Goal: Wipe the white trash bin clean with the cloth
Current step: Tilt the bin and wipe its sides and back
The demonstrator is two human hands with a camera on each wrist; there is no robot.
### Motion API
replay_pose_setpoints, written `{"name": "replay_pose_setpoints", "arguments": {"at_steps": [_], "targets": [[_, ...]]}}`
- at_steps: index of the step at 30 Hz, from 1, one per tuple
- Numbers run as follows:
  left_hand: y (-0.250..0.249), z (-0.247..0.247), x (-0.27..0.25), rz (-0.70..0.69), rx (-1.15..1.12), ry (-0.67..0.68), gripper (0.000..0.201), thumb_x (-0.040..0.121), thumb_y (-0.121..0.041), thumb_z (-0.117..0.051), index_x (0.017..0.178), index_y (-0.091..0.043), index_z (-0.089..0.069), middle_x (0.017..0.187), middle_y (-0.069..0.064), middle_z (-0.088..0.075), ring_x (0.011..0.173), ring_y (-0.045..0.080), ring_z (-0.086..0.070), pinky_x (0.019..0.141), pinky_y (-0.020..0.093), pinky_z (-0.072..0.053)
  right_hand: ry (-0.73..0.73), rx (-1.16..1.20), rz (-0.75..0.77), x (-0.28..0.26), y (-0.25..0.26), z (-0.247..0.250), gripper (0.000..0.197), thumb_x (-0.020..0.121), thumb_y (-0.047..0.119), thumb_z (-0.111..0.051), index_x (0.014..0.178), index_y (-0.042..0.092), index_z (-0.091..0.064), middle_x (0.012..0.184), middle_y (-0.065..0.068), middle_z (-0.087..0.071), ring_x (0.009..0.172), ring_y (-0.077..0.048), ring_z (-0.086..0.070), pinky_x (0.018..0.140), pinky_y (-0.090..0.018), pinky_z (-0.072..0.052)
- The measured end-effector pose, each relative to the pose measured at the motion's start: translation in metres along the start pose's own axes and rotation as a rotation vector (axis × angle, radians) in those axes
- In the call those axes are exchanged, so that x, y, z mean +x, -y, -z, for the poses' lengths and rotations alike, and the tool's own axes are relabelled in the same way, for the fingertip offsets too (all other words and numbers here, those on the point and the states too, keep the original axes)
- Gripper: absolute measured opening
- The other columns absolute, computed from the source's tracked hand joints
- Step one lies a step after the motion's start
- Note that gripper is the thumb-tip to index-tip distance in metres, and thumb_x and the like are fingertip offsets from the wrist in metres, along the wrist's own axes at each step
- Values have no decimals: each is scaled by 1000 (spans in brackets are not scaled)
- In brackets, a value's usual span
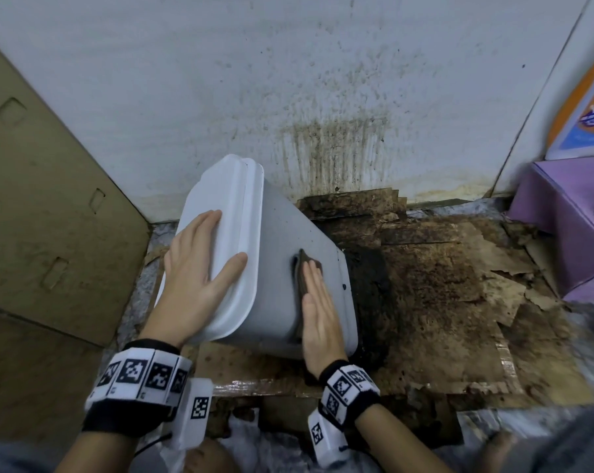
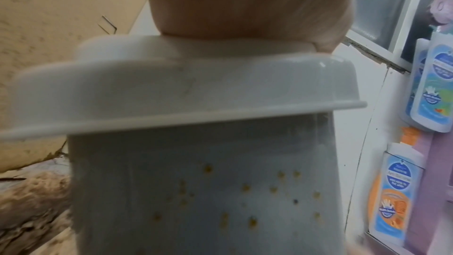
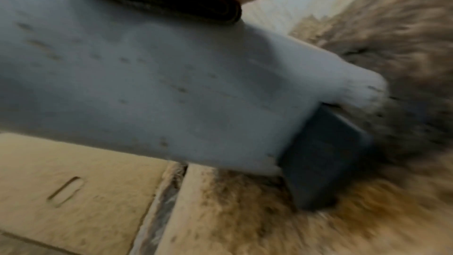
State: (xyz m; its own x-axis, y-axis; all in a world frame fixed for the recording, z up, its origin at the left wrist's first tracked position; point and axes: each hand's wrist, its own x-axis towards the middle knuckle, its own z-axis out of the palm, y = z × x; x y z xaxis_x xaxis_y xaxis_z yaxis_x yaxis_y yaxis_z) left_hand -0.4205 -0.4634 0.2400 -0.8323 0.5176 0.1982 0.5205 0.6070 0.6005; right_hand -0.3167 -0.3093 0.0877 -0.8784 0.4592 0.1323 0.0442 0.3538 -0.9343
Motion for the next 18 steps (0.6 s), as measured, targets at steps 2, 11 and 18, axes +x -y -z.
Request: {"name": "replay_pose_setpoints", "arguments": {"at_steps": [2, 11, 18], "targets": [[0, 1, 0, 5, -9, 0, 80, 88, -69, -39, 157, -31, -28, 161, -12, -26, 146, 4, -15, 121, 43, -16, -18, 6, -99, -5, -30, 2, 54, 106, 42, -8, 159, 32, -11, 168, 18, -6, 153, 6, -2, 129, -38, -9], [8, 5, 1, 32, -35, 9, 77, 88, -70, -42, 155, -34, -28, 160, -13, -28, 146, 9, -18, 121, 54, -20, -42, 75, -327, -5, -60, 7, 48, 112, 18, -15, 159, 26, -13, 169, 10, -3, 153, 2, 0, 127, -25, 2], [11, 6, 1, 30, -25, 11, 79, 88, -70, -39, 156, -34, -26, 161, -13, -26, 146, 5, -16, 121, 47, -17, -33, 20, -312, 2, -30, -4, 50, 111, 27, -11, 161, 31, -7, 170, 12, 1, 153, 3, 7, 126, -26, 5]]}}
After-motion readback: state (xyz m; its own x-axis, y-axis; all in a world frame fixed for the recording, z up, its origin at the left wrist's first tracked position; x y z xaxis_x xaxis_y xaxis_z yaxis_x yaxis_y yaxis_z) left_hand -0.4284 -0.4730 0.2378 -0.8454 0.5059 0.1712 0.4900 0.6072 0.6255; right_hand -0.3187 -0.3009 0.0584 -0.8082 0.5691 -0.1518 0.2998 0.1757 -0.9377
